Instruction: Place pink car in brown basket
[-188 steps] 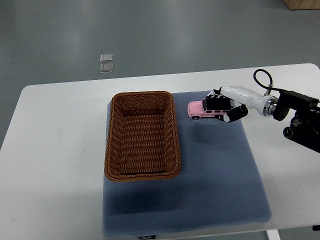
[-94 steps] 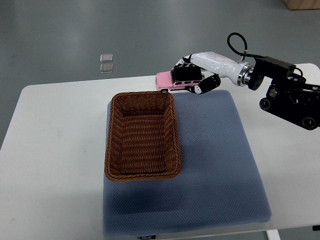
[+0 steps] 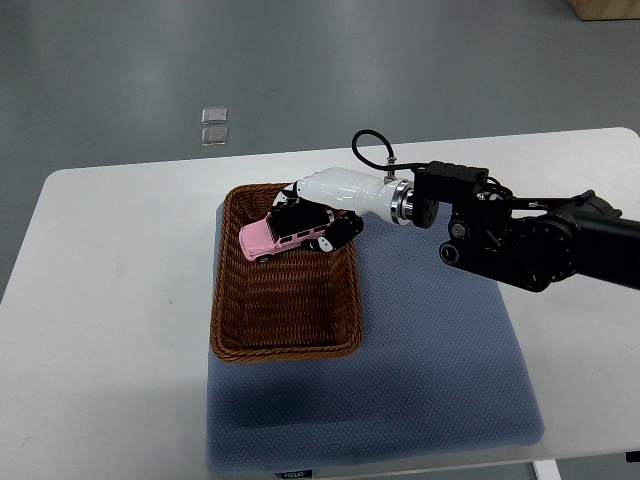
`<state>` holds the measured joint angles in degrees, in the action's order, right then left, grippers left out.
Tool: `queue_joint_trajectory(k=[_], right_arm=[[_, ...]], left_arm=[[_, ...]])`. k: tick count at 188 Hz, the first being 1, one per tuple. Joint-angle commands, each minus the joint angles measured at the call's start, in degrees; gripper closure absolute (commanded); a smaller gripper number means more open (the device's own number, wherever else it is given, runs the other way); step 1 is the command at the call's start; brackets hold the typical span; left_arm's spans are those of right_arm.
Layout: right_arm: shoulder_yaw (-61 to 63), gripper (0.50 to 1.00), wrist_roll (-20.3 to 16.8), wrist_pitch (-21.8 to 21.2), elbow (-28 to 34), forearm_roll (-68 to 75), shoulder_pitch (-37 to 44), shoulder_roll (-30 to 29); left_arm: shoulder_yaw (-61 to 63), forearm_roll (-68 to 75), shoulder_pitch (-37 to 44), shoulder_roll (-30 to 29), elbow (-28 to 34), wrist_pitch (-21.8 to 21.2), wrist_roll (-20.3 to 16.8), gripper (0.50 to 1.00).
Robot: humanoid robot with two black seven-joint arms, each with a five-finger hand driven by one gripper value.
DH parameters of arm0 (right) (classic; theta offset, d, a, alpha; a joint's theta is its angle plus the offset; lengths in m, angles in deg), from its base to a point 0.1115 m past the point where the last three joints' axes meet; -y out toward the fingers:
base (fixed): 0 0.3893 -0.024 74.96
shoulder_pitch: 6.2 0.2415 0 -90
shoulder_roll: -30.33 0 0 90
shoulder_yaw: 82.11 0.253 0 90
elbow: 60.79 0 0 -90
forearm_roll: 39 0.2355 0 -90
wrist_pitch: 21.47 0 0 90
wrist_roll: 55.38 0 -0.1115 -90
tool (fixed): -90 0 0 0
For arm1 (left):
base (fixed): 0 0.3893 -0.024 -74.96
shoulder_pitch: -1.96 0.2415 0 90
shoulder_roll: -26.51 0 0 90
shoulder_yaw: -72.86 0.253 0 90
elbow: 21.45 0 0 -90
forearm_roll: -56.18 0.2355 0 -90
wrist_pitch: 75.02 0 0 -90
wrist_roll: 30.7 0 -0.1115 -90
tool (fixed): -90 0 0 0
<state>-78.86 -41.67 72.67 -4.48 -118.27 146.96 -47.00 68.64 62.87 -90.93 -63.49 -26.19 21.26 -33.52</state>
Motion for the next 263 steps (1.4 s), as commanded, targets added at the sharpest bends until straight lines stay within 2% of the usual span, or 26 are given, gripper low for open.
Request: queue_joint_trajectory(k=[1,3,7,41,53,85,105,129,161,186,239,263], right_arm=[[-0.2,0.836,0.0,0.0,-1.0,0.0,-0.5,-0.4],[-0.2,0.806,0.0,0.1,-1.1,0.0,-0.6,-0.4],[-0.2,0.783,0.0,0.1,-1.1,0.0,-0.6,-0.4],[0.0,0.64,0.0,0.3,-1.5,0.2,-0.8,-0.4],[0.0,0.603,0.0,0.4,-1.5,0.3,-0.9,-0.4],[1.8,0.603,0.0,1.0,-1.5,0.8,-0.8,0.2],[6.9,0.603,-0.2,2.8,-1.6,5.2,-1.3,0.9],[13.6,0.603,-0.6,3.2,-2.7,13.2,-4.3,4.7],[26.6,0.605,-1.1,4.4,-5.9,26.1,-13.0,5.7],[33.8,0.605,-4.6,7.3,-7.7,36.6,-18.8,5.3],[35.3,0.605,-5.0,9.9,-7.9,57.1,-22.8,5.9],[35.4,0.603,-5.0,9.9,-7.9,60.0,-23.1,5.6]], left_arm=[[0.0,0.0,0.0,0.0,-0.1,0.0,0.0,0.5],[0.0,0.0,0.0,0.0,-0.1,0.0,0.0,0.5],[0.0,0.0,0.0,0.0,-0.1,0.0,0.0,0.5],[0.0,0.0,0.0,0.0,-0.3,0.0,0.0,0.5],[0.0,0.0,0.0,0.0,-0.4,0.1,0.0,0.5],[0.0,0.0,0.0,0.0,-0.4,0.0,0.0,0.5],[0.0,0.0,0.0,0.0,-0.3,0.0,0.0,0.5],[0.0,0.0,0.0,0.0,-0.1,0.1,0.0,0.5],[0.0,0.0,0.0,0.0,-0.1,0.1,0.0,0.5],[0.1,0.0,-0.1,0.0,-0.2,0.0,0.0,0.5],[0.4,0.0,-0.2,0.0,-0.3,0.1,0.0,0.5],[0.3,0.0,-0.2,0.0,-0.3,0.1,0.0,0.5]])
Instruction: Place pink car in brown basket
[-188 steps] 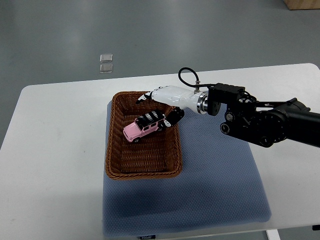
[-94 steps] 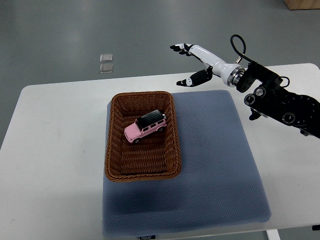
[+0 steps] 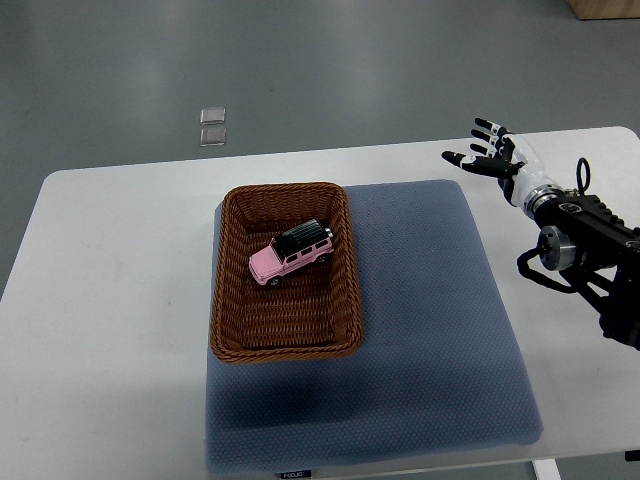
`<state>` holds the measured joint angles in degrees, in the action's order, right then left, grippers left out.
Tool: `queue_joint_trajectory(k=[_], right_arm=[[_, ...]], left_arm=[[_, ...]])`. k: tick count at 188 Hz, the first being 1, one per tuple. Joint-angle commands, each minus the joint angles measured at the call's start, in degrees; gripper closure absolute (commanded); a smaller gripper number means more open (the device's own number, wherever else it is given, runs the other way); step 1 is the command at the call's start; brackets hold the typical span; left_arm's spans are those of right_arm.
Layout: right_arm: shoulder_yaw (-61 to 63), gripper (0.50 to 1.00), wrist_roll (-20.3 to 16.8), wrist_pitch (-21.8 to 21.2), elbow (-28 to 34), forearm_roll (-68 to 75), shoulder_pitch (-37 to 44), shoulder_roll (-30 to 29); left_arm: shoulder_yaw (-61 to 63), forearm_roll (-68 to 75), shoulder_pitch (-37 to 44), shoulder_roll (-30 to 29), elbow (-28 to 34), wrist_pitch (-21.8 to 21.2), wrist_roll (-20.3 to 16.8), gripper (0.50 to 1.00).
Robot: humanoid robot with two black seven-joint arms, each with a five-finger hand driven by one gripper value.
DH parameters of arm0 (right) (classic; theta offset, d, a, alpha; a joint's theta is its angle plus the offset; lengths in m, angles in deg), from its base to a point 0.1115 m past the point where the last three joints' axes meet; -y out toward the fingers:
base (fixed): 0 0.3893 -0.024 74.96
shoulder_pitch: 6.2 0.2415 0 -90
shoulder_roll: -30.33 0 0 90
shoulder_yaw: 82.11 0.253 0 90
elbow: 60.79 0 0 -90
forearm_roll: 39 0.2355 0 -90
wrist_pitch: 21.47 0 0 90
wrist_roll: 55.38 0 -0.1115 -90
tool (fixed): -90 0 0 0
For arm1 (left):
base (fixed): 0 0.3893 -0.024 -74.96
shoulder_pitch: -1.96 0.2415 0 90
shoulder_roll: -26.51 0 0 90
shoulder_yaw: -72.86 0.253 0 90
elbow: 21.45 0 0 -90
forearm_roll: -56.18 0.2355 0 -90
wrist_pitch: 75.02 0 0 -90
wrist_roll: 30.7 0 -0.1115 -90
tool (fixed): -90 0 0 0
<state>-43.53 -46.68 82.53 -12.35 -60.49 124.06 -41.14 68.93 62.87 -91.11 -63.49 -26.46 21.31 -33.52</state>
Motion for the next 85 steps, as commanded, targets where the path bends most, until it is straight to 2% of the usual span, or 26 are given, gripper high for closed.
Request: queue_joint_trajectory(k=[1,17,85], right_arm=[[0.1,0.603,0.0,0.1,0.0,2.2,-0.2,-0.3],[0.1,0.581,0.7,0.3,0.0,2.2,-0.3,-0.8],[0.1,0.581,1.0,0.9,-2.6,2.0,-0.6,-1.1]], left_arm=[[0.0,0.0,0.0,0.0,0.0,0.0,0.0,0.5],[0.0,0.0,0.0,0.0,0.0,0.0,0.0,0.5],[0.0,0.0,0.0,0.0,-0.1,0.0,0.0,0.5]])
